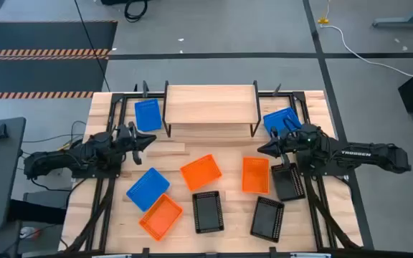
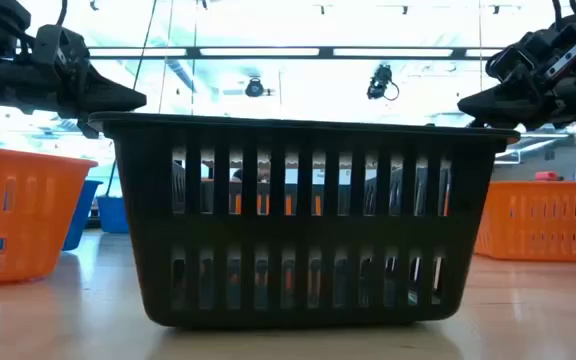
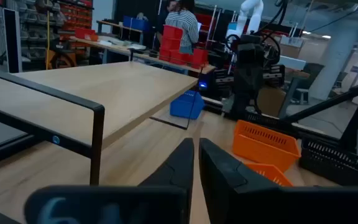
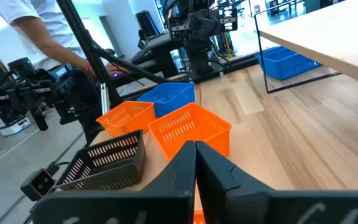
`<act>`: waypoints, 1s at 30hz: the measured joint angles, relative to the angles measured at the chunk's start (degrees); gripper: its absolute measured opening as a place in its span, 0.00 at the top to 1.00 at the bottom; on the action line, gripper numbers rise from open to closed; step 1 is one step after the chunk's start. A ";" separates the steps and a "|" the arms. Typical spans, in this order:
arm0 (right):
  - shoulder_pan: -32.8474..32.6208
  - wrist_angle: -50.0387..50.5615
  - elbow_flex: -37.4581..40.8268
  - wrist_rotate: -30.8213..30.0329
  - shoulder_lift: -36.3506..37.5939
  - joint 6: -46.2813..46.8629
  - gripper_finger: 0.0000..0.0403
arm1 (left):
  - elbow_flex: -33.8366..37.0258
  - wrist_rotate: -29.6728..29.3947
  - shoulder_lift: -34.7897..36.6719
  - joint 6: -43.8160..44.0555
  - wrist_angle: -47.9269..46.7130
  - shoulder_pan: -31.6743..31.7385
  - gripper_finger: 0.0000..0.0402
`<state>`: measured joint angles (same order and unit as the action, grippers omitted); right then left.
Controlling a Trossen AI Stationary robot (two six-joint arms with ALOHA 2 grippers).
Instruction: Stack baskets on shelf by color
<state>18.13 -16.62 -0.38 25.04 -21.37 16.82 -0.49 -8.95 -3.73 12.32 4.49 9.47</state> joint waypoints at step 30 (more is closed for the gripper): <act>0.01 -0.01 -0.01 0.00 0.01 0.00 0.96 | 0.00 -0.02 0.00 0.00 0.00 -0.02 0.93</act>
<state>18.14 -16.64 -0.40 25.04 -21.36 16.82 -0.49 -8.97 -3.73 12.32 4.49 9.45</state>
